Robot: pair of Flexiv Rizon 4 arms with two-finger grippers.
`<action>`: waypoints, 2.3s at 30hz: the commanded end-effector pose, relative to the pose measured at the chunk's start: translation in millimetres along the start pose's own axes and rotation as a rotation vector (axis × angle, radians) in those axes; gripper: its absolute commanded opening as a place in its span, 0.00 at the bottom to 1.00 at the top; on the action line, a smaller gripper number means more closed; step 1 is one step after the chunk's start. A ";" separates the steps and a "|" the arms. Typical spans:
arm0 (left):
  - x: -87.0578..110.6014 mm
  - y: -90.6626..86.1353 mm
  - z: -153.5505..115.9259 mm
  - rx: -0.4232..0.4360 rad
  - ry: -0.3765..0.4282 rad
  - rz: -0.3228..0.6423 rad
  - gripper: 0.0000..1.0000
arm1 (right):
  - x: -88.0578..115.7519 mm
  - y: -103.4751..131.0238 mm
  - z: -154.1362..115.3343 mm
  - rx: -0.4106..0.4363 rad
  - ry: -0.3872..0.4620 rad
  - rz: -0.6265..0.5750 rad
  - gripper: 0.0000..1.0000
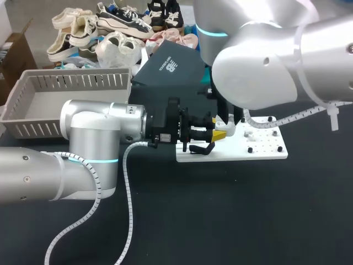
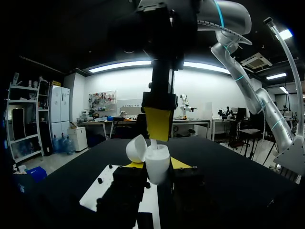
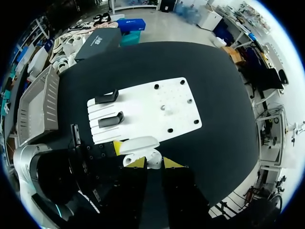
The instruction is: Pick up each earbud case from the left stands, insert the matching earbuds, close the lid, and place the case in the box.
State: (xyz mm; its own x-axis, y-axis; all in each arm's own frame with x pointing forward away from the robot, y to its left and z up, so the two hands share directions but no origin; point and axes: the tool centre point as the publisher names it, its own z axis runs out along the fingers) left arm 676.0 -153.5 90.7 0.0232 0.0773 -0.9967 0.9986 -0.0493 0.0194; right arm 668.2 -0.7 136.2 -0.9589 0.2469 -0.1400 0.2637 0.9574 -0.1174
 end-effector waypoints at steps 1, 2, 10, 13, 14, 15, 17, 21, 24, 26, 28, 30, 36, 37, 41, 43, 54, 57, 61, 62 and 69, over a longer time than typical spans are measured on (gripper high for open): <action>0.3 -1.1 -0.3 -0.003 -0.002 0.001 0.00 | -1.2 1.8 1.4 0.008 0.001 0.002 0.00; 0.3 -1.1 -0.3 -0.003 -0.002 0.001 0.00 | -1.2 1.8 1.7 0.009 0.001 0.002 0.10; 0.3 -1.1 -0.3 -0.003 -0.002 0.001 0.00 | -1.0 2.1 2.8 0.013 0.001 0.000 0.23; 0.3 -1.1 -0.3 -0.003 -0.002 0.001 0.00 | -0.9 2.3 2.8 0.014 0.000 -0.002 0.23; 0.3 -1.1 -0.3 -0.003 -0.002 0.001 0.00 | -1.0 2.5 2.9 0.015 0.000 -0.002 0.24; 0.3 -1.1 -0.3 -0.003 -0.002 0.001 0.00 | -1.0 2.6 3.0 0.015 0.000 -0.002 0.25; 0.3 -1.1 -0.3 -0.003 -0.002 0.001 0.00 | -1.1 2.7 3.1 0.013 0.000 -0.001 0.25; 0.3 -1.1 -0.3 -0.003 -0.002 0.001 0.00 | -0.3 1.8 -1.8 -0.003 -0.011 0.000 0.31; 0.3 -1.1 -0.3 -0.003 -0.002 0.001 0.00 | 1.5 -3.1 -12.2 -0.037 -0.028 0.002 0.31; 0.3 -1.1 -0.3 -0.003 -0.002 0.001 0.00 | 2.8 -8.1 -19.7 -0.063 -0.039 0.001 0.31; 0.3 -1.1 -0.3 -0.003 -0.002 0.001 0.00 | 3.7 -16.3 -26.1 -0.102 -0.053 -0.005 0.33; 0.3 -1.1 -0.3 -0.003 -0.002 0.001 0.00 | 2.0 -26.8 -28.1 -0.143 -0.072 -0.002 0.38; 0.3 -1.1 -0.3 -0.003 -0.002 0.001 0.00 | -6.8 -62.4 -23.3 -0.259 -0.084 -0.003 0.47; 0.3 -1.1 -0.3 -0.003 -0.002 0.001 0.00 | -7.4 -67.6 -22.7 -0.274 -0.089 -0.013 0.48; 0.3 -1.1 -0.3 -0.003 -0.002 0.001 0.00 | -8.7 -83.2 -22.5 -0.342 -0.094 -0.053 0.69; 0.3 -1.1 -0.3 -0.003 -0.002 0.001 0.00 | -12.6 -88.8 -19.6 -0.342 -0.104 -0.048 0.75; 0.3 -1.1 -0.3 -0.003 -0.002 0.001 0.00 | -36.6 -105.2 16.9 -0.381 -0.131 -0.003 0.67; 0.3 -1.1 -0.3 -0.003 -0.002 0.001 0.00 | -39.6 -102.2 27.3 -0.388 -0.135 -0.005 0.72; 0.3 -1.1 -0.3 -0.003 -0.002 0.001 0.00 | -40.4 -93.3 39.2 -0.378 -0.142 -0.029 0.69; 0.3 -1.1 -0.3 -0.003 -0.002 0.001 0.00 | -40.8 -91.5 40.7 -0.378 -0.146 -0.034 0.69; 2.6 -3.6 -9.1 -0.001 0.012 0.014 0.00 | -45.8 -77.5 52.0 -0.380 -0.138 -0.053 0.67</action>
State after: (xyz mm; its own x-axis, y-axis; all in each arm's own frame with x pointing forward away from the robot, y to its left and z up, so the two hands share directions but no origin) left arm 676.3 -148.9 88.3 0.0370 0.0881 -0.9954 0.9981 -0.0514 0.0325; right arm 689.9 -100.1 106.7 -0.9392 0.1987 -0.2799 0.1295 0.9603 0.2469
